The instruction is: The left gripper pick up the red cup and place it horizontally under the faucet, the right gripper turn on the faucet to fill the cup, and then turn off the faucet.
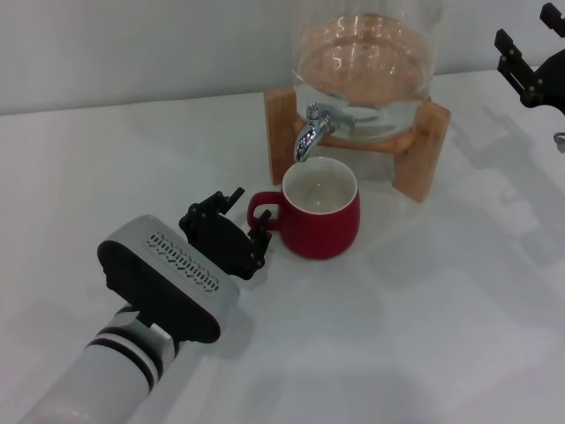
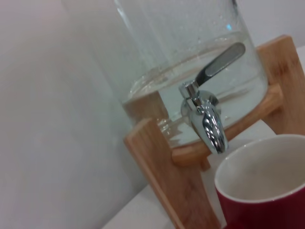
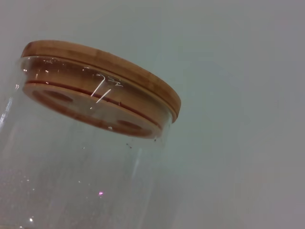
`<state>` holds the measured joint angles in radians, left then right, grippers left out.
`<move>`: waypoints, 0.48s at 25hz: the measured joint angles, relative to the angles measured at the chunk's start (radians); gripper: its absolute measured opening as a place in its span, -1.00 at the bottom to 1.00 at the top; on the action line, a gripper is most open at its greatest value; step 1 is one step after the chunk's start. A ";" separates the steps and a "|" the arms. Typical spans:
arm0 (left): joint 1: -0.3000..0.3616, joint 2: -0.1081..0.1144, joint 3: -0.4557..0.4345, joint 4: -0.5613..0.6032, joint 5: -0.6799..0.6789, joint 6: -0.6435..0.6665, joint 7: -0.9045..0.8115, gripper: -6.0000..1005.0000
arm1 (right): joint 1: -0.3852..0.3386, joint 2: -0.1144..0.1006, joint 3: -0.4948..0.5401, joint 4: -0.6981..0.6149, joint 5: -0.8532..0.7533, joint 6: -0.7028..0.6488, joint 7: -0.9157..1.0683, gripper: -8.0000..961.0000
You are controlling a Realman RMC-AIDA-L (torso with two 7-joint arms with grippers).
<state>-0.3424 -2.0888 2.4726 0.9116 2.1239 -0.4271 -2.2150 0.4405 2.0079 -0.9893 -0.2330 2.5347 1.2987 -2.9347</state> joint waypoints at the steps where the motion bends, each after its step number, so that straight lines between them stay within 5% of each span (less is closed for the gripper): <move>1: 0.001 0.000 -0.003 -0.001 0.000 0.002 -0.002 -0.15 | 0.000 0.000 0.000 0.000 0.000 -0.001 0.000 0.32; 12: -0.039 0.005 -0.019 -0.033 -0.024 0.020 -0.004 -0.15 | -0.002 0.000 0.000 0.000 -0.001 0.004 -0.001 0.32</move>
<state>-0.3817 -2.0835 2.4538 0.8785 2.1001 -0.4070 -2.2194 0.4390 2.0080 -0.9894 -0.2332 2.5340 1.3028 -2.9359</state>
